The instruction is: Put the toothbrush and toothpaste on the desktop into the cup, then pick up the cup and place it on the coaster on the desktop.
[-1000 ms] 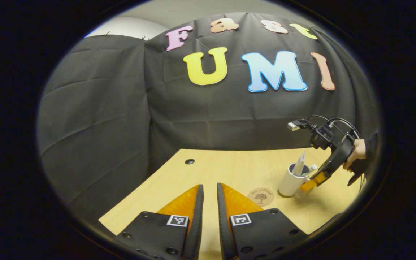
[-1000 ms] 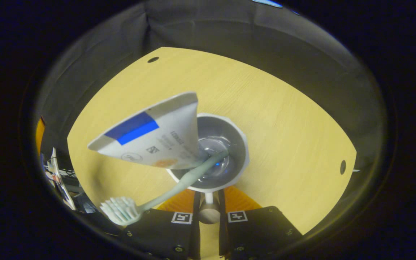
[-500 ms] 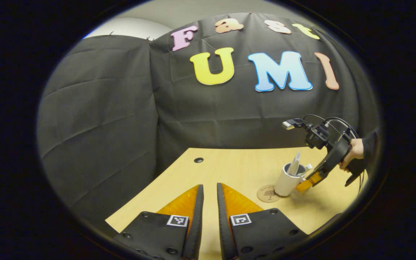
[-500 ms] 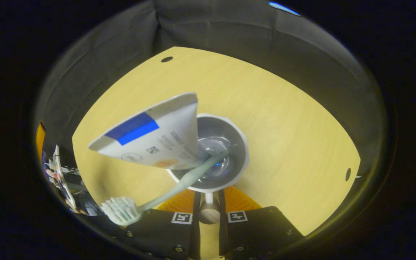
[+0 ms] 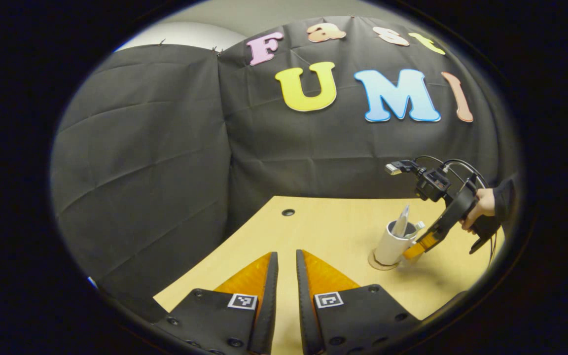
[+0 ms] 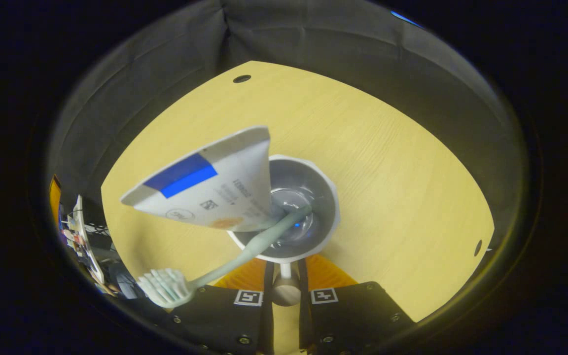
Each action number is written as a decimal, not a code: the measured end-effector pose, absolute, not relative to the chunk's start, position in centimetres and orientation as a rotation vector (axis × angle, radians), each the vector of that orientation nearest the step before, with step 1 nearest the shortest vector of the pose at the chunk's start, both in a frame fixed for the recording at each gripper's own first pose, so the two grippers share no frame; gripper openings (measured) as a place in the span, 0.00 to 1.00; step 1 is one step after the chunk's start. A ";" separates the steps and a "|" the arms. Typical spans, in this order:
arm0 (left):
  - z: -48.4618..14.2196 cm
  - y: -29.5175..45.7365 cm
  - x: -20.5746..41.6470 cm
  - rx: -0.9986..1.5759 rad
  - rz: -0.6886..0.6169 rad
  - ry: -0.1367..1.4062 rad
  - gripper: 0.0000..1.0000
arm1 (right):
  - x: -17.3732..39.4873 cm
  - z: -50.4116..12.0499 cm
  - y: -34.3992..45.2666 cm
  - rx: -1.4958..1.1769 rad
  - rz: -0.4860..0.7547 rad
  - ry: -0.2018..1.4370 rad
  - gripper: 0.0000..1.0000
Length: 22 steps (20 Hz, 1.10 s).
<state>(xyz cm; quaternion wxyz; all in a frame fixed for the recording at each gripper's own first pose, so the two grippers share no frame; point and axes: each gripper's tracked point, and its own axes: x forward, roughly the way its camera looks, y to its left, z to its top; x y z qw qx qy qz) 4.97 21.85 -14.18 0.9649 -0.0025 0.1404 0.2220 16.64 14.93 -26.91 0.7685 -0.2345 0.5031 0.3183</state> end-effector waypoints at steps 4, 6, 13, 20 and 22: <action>-14.5 22.5 4.3 -0.010 0.461 0.290 0.28 | 16.7 -27.2 15.0 -0.527 0.689 1.091 0.21; -14.5 22.6 4.2 -0.013 0.464 0.290 0.31 | 16.7 -27.2 14.9 -0.539 0.680 1.091 0.21; -13.9 22.4 4.2 -0.011 0.457 0.281 0.31 | 16.5 -26.5 14.5 -0.537 0.666 1.089 0.26; -12.7 21.3 5.0 -0.002 0.425 0.263 0.28 | 15.9 -23.1 14.0 -0.498 0.672 1.031 0.27; -12.2 20.6 5.5 0.001 0.401 0.253 0.28 | 15.5 -21.6 13.7 -0.479 0.676 1.007 0.27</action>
